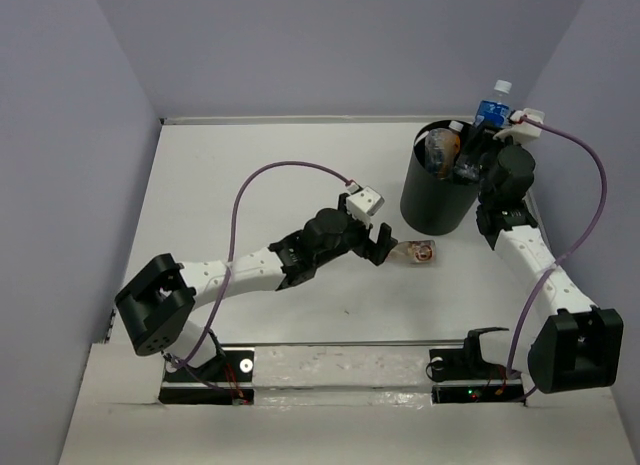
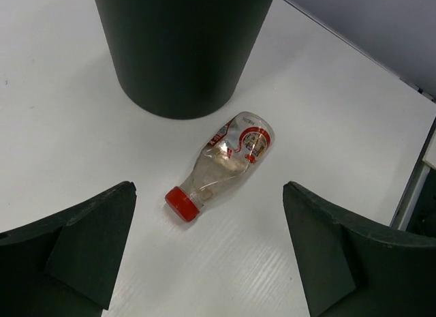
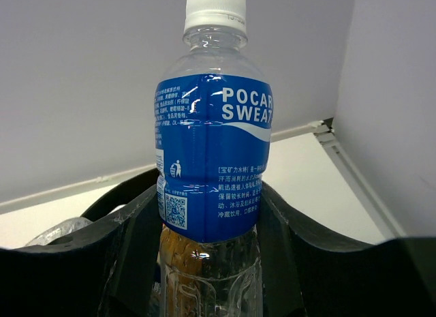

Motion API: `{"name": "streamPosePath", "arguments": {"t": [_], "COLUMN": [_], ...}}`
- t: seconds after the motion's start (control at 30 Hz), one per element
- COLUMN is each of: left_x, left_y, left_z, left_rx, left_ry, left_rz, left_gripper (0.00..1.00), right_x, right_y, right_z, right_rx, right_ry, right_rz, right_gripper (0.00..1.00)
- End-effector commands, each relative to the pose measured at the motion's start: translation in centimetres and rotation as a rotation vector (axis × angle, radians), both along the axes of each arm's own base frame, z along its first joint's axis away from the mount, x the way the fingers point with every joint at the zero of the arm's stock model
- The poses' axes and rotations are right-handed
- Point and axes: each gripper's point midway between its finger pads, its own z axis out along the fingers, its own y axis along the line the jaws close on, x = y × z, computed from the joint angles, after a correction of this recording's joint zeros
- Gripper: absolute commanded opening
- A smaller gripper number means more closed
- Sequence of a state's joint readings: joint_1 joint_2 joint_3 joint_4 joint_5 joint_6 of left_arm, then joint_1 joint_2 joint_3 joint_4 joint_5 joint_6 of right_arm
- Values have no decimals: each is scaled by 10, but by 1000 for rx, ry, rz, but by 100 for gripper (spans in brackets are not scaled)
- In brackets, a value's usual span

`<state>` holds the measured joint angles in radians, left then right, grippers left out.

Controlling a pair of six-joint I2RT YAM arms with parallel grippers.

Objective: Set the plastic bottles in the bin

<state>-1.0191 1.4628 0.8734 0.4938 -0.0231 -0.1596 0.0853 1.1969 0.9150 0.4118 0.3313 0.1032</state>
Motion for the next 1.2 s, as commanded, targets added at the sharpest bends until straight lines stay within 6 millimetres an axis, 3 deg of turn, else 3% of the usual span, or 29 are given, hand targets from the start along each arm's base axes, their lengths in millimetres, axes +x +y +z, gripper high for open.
{"name": "streamPosePath", "arguments": {"t": [0.0, 0.2, 0.57, 0.83, 0.93, 1.17], "left_x": [7, 14, 15, 20, 19, 18], "left_y": [-23, -35, -48, -52, -53, -63], "left_z": [12, -7, -22, -36, -37, -46], "left_rx": [5, 36, 80, 112, 114, 159], "left_ry": [-92, -64, -59, -45, -45, -58], "left_rz": [-67, -69, -118, -107, -107, -121], "left_gripper": [99, 98, 98, 98, 98, 97], "right_x": [-8, -9, -6, -19, -24, -31], "right_y": [12, 14, 25, 36, 38, 40], "right_z": [18, -5, -27, -20, -18, -27], "right_rx": [59, 47, 57, 46, 23, 31], "right_ry": [-112, -81, -28, -37, -19, 38], "right_rz": [75, 87, 143, 213, 231, 240], "right_gripper": [26, 31, 46, 55, 69, 87]}}
